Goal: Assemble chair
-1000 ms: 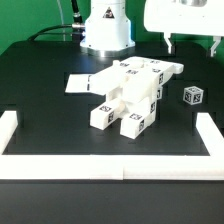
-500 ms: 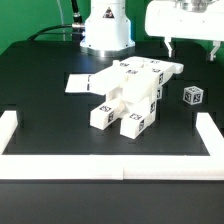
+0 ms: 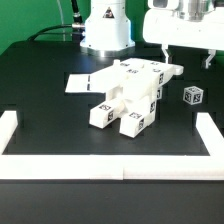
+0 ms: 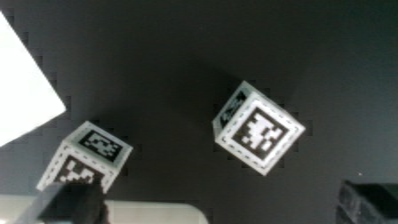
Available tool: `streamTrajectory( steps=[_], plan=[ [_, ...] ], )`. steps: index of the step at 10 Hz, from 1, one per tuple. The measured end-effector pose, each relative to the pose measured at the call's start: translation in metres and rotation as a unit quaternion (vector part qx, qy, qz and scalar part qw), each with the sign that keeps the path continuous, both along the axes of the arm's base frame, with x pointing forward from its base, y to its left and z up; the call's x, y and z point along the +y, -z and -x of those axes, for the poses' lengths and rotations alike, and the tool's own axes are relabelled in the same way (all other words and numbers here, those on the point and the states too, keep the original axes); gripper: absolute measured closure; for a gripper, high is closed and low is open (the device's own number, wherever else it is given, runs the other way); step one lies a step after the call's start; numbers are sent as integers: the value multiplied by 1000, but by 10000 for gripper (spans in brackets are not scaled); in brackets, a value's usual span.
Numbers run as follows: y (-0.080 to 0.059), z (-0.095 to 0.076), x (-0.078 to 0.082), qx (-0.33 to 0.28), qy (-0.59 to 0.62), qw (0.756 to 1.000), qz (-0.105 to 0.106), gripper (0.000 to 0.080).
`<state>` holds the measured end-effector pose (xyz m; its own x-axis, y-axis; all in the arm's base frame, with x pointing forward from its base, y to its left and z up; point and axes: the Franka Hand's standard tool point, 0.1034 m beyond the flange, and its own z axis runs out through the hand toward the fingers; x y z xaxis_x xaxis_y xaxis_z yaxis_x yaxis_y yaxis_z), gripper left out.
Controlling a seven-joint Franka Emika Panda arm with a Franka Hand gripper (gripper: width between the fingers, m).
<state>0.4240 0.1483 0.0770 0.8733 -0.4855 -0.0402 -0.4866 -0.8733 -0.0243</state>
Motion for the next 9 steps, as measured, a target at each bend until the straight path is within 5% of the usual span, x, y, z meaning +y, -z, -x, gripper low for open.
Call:
streamTrajectory(
  steps=[9],
  plan=[
    [-9, -6, -3, -2, -16, 1000, -4, 150]
  ],
)
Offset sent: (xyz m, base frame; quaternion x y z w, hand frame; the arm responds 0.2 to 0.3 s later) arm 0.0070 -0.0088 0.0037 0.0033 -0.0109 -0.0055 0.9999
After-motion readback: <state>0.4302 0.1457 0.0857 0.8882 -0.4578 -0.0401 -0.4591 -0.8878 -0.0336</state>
